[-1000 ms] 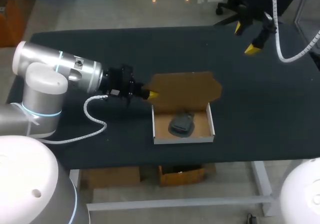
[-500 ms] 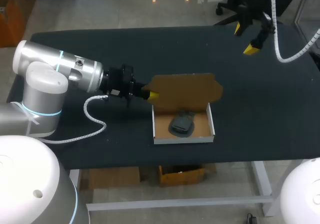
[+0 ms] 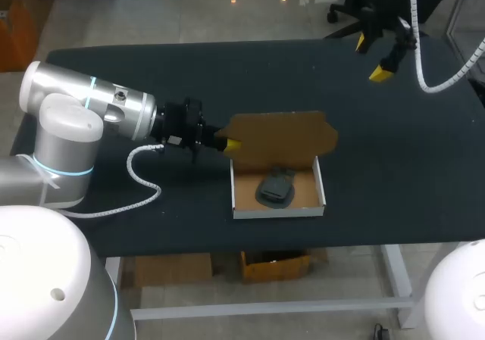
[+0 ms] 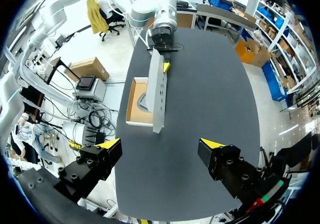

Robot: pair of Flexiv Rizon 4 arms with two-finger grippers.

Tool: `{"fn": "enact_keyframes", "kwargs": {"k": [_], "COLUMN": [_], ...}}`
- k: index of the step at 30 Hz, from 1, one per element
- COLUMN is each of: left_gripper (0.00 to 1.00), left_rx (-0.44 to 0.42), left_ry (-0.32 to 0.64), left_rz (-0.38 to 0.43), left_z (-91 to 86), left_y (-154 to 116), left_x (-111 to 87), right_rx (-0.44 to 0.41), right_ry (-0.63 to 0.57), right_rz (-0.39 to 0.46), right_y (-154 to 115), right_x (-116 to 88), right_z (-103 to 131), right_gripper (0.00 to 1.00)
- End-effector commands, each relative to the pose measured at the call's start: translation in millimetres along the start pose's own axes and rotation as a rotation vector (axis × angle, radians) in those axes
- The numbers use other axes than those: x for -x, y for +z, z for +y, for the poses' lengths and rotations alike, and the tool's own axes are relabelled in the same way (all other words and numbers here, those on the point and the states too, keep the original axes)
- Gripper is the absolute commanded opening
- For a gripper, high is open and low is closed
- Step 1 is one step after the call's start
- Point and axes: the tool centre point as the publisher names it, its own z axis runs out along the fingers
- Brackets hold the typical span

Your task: Assemble the packaging by folding the flat box into shape, placing the metal phone stand inside, and closing the box properly

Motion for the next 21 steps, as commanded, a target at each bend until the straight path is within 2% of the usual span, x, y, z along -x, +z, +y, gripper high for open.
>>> {"fn": "enact_keyframes", "kwargs": {"k": [1,16,17,18,19,21], "left_gripper": [0.0,0.0,0.0,0.0,0.0,0.0], "left_rx": [-0.002,-0.002,-0.002,-0.002,-0.002,-0.002], "left_ry": [0.001,0.001,0.001,0.001,0.001,0.001], "left_rz": [0.0,0.0,0.0,0.0,0.0,0.0], "left_z": [4.3,4.3,4.3,4.3,4.3,4.3], "left_y": [4,4,4,4,4,4], "left_x": [-1.2,-1.2,-1.2,-1.2,-1.2,-1.2], "right_rx": [-0.074,-0.173,-0.184,-0.189,-0.199,-0.225], "right_ry": [0.022,-0.023,-0.023,-0.026,-0.033,-0.034], "right_rz": [-0.001,-0.023,-0.023,-0.02,-0.019,-0.019], "right_y": [5,31,32,35,37,43], "right_x": [13,53,54,58,59,63], "right_z": [27,80,82,88,92,99], "right_gripper": [1.0,1.0,0.98,0.65,0.63,0.7]}}
